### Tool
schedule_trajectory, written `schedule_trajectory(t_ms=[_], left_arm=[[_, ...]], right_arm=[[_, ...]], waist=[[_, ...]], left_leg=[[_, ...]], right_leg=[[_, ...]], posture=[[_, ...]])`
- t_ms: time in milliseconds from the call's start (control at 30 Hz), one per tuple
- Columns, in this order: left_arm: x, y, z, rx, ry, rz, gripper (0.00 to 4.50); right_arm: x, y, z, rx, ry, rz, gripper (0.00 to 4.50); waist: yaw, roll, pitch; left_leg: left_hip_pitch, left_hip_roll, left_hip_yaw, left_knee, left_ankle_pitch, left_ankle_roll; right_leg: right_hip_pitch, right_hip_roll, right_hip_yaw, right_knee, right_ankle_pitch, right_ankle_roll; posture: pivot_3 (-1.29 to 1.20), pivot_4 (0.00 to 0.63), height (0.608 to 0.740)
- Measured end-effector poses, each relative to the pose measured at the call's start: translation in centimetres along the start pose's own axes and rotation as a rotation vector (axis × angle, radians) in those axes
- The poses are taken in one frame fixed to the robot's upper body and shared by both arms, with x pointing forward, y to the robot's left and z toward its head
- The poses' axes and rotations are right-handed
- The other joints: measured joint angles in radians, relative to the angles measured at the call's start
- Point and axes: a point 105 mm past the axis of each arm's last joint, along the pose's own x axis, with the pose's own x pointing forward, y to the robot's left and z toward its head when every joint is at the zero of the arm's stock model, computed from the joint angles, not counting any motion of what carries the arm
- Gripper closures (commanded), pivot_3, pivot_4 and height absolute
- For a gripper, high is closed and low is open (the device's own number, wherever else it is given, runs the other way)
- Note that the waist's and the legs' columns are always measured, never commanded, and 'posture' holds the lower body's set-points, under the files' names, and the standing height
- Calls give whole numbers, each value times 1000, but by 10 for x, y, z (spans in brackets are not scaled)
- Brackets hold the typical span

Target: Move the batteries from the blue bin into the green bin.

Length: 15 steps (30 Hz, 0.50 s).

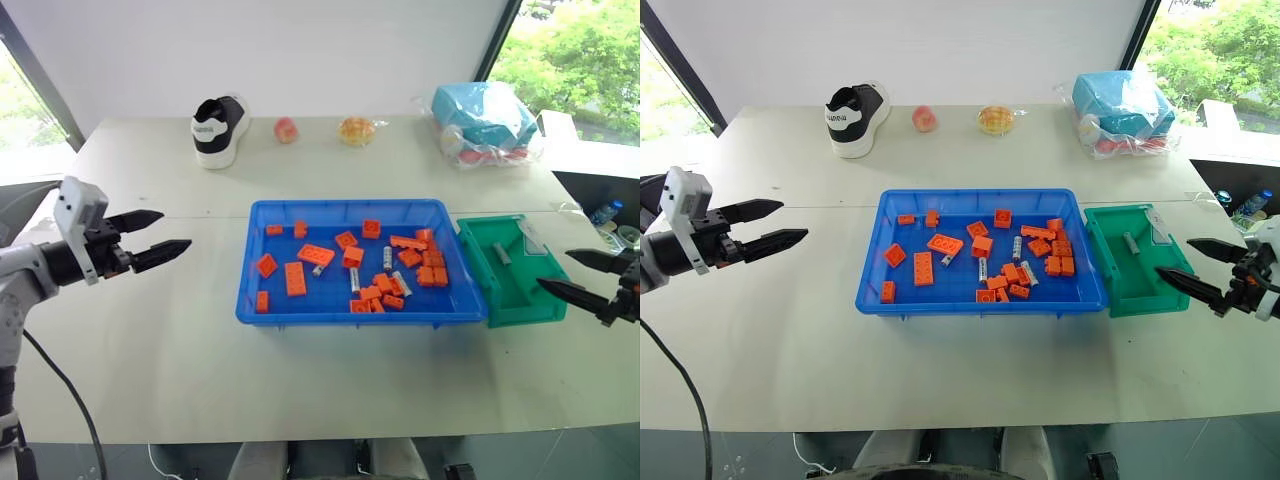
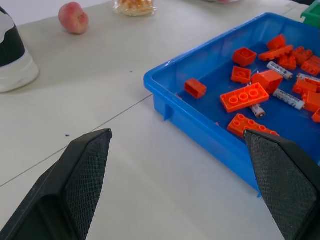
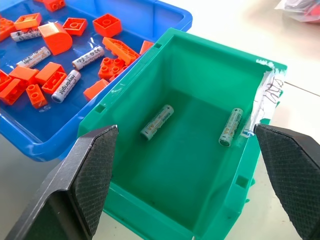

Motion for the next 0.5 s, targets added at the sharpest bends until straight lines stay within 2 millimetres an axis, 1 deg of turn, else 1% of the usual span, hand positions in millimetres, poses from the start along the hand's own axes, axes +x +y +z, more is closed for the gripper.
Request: schedule_trajectory(t_ms=[167,500], left_arm=[[-1,1,-4,10,17,9,84],[-1,1,-5,9,18,10,84]], right_arm=[[0,0,1,-3,0,-1,30],[5,0,2,-10,-2,-3,30]], waist=[[0,0,0],[0,0,0]], left_leg=[[0,0,0,0,0,0],[0,0,0,0,0,0]], right_leg=[[0,0,0,0,0,0],[0,0,0,0,0,0]], posture=[[0,150,727],[0,150,727]])
